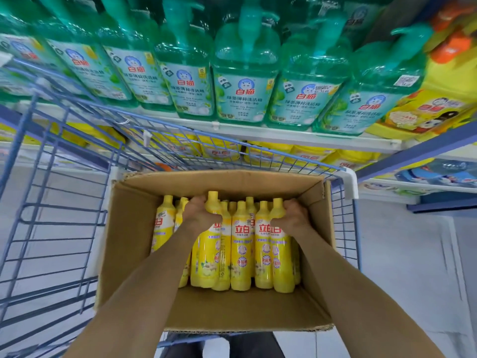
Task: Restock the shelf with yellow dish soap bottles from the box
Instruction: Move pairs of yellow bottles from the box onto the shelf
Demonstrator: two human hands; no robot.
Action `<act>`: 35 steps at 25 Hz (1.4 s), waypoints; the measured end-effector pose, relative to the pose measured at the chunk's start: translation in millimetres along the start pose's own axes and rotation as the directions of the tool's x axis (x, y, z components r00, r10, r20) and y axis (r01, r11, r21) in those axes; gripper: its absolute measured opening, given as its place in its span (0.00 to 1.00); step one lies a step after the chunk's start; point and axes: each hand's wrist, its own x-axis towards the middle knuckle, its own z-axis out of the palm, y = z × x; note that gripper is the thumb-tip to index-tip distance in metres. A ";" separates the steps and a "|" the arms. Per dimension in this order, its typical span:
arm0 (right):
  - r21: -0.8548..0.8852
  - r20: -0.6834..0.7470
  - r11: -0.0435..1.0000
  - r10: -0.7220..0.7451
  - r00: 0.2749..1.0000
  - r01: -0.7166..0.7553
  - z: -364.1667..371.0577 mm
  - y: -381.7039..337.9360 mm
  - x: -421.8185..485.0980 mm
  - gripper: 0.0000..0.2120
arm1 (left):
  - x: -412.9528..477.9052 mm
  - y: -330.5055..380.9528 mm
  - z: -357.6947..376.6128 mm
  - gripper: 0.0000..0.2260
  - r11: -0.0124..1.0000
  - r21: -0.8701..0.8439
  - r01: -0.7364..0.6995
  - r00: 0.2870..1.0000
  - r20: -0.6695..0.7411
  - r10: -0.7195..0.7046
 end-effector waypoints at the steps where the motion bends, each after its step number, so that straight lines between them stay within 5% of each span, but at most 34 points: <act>1: 0.005 0.025 1.000 -0.021 0.999 0.021 -4.7 -1.8 -7.3 0.31 | -7.7 2.8 -4.7 0.30 1.000 -0.023 -0.003 1.000 -0.001 0.003; 4: -0.082 0.057 0.978 -0.188 0.981 0.192 -28.9 -16.5 -34.4 0.37 | -31.5 10.7 -28.7 0.33 0.996 -0.063 -0.065 0.998 0.018 0.066; 9: -0.114 0.006 0.905 -0.411 0.911 0.409 -88.8 -62.6 -89.8 0.31 | -81.9 45.2 -92.2 0.38 0.954 -0.082 -0.290 0.957 -0.059 0.285; 14: -0.017 -0.187 0.858 -0.507 0.841 0.513 -146.3 -121.9 -148.8 0.24 | -126.1 100.3 -174.4 0.27 0.855 -0.137 -0.501 0.865 -0.117 0.488; 19: -0.022 -0.337 0.758 -0.619 0.709 0.651 -205.3 -197.4 -221.7 0.24 | -181.3 149.6 -265.9 0.28 0.736 -0.047 -0.675 0.719 -0.262 0.643; 27: -0.013 -0.587 0.560 -0.675 0.447 0.828 -298.1 -281.0 -319.9 0.18 | -257.0 213.9 -399.7 0.26 0.545 0.024 -0.838 0.468 -0.480 0.742; 35: -0.025 -0.667 0.425 -0.681 0.302 0.905 -372.8 -334.8 -348.0 0.25 | -285.8 278.3 -461.9 0.22 0.502 0.095 -0.859 0.374 -0.553 0.745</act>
